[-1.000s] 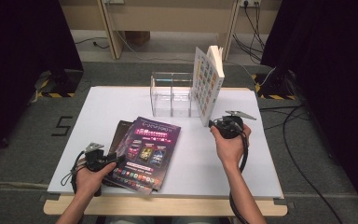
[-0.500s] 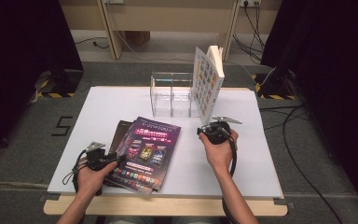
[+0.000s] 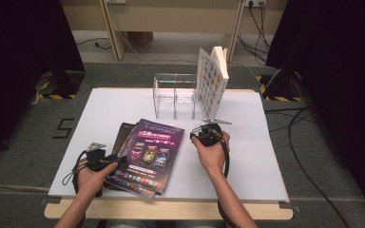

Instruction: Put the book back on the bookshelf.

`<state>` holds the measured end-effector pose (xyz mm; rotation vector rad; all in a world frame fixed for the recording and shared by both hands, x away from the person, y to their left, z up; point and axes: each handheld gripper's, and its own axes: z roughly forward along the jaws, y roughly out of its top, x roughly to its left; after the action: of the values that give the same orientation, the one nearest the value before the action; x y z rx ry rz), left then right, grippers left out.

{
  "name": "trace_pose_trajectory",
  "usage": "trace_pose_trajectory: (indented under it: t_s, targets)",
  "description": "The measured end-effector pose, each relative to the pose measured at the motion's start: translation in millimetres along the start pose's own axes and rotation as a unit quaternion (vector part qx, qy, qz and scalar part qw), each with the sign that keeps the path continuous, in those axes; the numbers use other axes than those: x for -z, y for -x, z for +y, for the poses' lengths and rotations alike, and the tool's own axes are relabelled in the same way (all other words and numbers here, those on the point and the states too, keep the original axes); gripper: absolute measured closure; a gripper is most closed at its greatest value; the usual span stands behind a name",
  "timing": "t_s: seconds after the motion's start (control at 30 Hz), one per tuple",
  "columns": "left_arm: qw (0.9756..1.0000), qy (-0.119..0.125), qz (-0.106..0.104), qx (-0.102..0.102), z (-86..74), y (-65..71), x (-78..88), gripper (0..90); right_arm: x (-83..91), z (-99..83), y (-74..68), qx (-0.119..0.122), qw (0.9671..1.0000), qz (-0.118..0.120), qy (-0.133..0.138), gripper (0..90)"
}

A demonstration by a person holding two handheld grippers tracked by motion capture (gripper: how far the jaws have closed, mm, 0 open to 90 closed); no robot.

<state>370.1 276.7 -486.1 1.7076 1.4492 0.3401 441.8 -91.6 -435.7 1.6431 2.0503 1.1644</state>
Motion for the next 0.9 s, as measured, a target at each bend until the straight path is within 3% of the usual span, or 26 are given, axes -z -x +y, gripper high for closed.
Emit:
trace_pose_trajectory:
  t_s: [0.13,0.3,0.57,0.9]
  targets:
    - [0.9999,0.01,-0.006,-0.004,3.4,3.1,1.9,49.6,-7.9,-1.1,-7.0,0.005,0.9999,0.003,-0.011,61.1]
    - [0.9998,-0.01,-0.01,-0.015,6.7,6.1,-5.7,49.2,-18.9,-2.7,-14.1,0.01,0.9996,0.006,-0.026,60.8]
    - [0.9997,-0.02,-0.015,-0.005,8.4,4.3,-12.3,48.8,-33.7,-7.2,-20.7,0.002,0.9987,0.014,-0.048,59.8]
    - [0.9997,-0.02,-0.015,-0.008,7.6,6.3,-12.6,48.3,-46.8,-8.6,-31.2,0.002,0.9979,0.022,-0.061,59.5]
